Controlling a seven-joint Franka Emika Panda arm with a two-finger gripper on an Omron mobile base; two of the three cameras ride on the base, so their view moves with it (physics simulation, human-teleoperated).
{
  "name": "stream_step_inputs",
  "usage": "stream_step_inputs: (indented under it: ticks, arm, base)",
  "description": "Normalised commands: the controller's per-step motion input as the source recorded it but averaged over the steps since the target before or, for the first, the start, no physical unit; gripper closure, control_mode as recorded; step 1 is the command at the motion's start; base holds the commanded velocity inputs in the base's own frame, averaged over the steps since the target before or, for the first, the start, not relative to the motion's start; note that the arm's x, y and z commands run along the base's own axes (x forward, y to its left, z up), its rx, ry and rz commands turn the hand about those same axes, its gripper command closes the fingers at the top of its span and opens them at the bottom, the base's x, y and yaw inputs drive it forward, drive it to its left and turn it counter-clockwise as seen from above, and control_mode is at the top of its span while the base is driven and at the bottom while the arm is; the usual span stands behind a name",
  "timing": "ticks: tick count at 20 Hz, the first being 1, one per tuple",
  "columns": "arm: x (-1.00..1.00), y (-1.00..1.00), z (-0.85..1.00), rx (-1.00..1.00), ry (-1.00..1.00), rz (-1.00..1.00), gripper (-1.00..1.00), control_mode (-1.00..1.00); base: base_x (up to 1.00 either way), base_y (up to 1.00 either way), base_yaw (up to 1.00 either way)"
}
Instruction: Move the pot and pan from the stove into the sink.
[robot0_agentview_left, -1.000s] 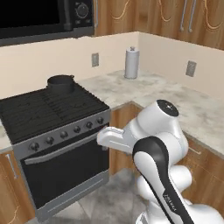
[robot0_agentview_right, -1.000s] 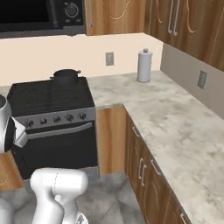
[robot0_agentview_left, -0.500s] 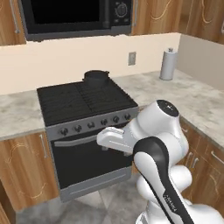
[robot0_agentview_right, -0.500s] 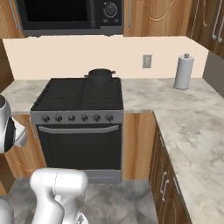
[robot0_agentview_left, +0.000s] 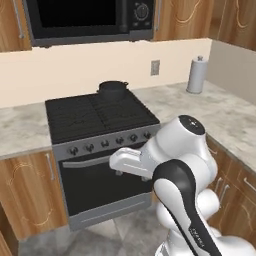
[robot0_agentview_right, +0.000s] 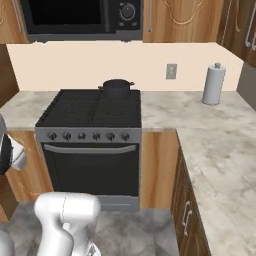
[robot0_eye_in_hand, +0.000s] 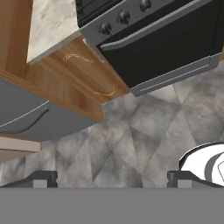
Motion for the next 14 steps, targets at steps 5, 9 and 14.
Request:
stream_step_inputs:
  ticks: [5, 9, 14]
  arm:
    - [0.00, 0.00, 0.00, 0.00, 0.00, 0.00, -1.00, 1.00]
    - [0.00, 0.00, 0.00, 0.00, 0.00, 0.00, -1.00, 1.00]
    - [0.00, 0.00, 0.00, 0.00, 0.00, 0.00, -1.00, 1.00]
  base:
    - [0.51, -0.88, 0.03]
    - [0.40, -0.79, 0.02]
    - [0.04, -0.05, 0.00]
